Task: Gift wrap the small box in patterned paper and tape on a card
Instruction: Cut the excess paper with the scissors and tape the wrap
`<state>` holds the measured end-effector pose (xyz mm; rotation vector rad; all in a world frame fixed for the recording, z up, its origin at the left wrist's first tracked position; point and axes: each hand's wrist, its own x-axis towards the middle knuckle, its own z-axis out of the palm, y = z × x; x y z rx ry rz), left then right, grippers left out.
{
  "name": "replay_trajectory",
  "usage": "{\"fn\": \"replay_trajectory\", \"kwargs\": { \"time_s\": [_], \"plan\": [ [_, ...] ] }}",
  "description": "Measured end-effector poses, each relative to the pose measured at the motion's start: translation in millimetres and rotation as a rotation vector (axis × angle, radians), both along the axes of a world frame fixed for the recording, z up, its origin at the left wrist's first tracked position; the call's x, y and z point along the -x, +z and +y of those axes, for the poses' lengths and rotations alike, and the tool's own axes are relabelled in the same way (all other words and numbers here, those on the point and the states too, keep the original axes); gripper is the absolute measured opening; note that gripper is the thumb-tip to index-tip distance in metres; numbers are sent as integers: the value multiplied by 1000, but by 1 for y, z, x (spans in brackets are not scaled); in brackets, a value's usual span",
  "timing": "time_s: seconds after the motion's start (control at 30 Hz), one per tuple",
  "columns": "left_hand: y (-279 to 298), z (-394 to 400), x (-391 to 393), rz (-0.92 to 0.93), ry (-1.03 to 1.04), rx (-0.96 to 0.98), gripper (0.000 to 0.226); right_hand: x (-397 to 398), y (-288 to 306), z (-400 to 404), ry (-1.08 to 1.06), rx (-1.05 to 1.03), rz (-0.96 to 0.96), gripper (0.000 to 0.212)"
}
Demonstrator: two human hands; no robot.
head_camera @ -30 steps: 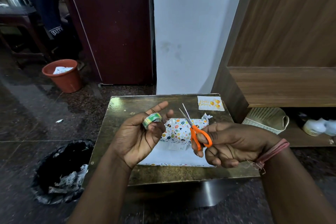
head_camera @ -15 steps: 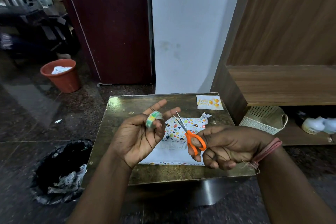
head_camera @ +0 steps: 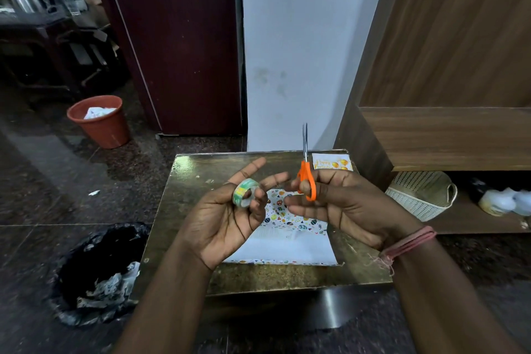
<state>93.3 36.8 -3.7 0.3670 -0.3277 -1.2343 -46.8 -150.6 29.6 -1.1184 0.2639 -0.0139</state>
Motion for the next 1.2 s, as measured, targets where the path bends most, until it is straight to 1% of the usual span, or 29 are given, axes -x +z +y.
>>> {"fn": "replay_trajectory", "kwargs": {
  "time_s": [0.07, 0.1, 0.23, 0.33, 0.4, 0.43, 0.5, 0.57, 0.8, 0.9, 0.97, 1.1, 1.13, 1.2],
  "plan": [
    [0, -1, 0, -2, 11, -20, 72, -1, -1, 3, -7, -1, 10, 42],
    [0, -1, 0, 0, 14, -21, 74, -1, -1, 5, -4, 8, 22, 43],
    [0, -2, 2, -20, 39, -50, 94, -4, 1, 10, -47, 18, 39, 41],
    [1, -3, 4, -44, 54, -84, 99, -7, 1, 11, -74, 19, 50, 37],
    [1, -3, 3, -48, 56, -93, 96, -8, 0, 13, -77, 28, 71, 38],
    [1, -3, 3, -47, 59, -100, 92, -8, 0, 13, -80, 27, 79, 39],
    [0, -3, 4, -47, 67, -119, 75, -8, 0, 13, -83, 15, 81, 40],
    [-1, -3, 4, -55, 70, -126, 67, -8, 0, 13, -80, 6, 73, 42],
    [-3, -4, 3, -77, 95, -138, 69, -8, 2, 13, -92, 0, 56, 46],
    [-5, -4, 2, -66, 90, -135, 71, -8, 1, 14, -100, 30, 29, 46],
    [-6, -3, 0, -58, 88, -115, 76, -9, 0, 13, -127, 82, -25, 43],
    [-6, -3, -1, -24, 77, -31, 96, -8, 3, 11, -100, 267, -117, 25],
    [-6, -3, -1, -18, 78, -13, 97, -7, 3, 11, -97, 295, -126, 23],
    [-5, -2, -1, 8, 58, 49, 94, -6, 3, 9, -101, 282, -123, 20]
  ]
}}
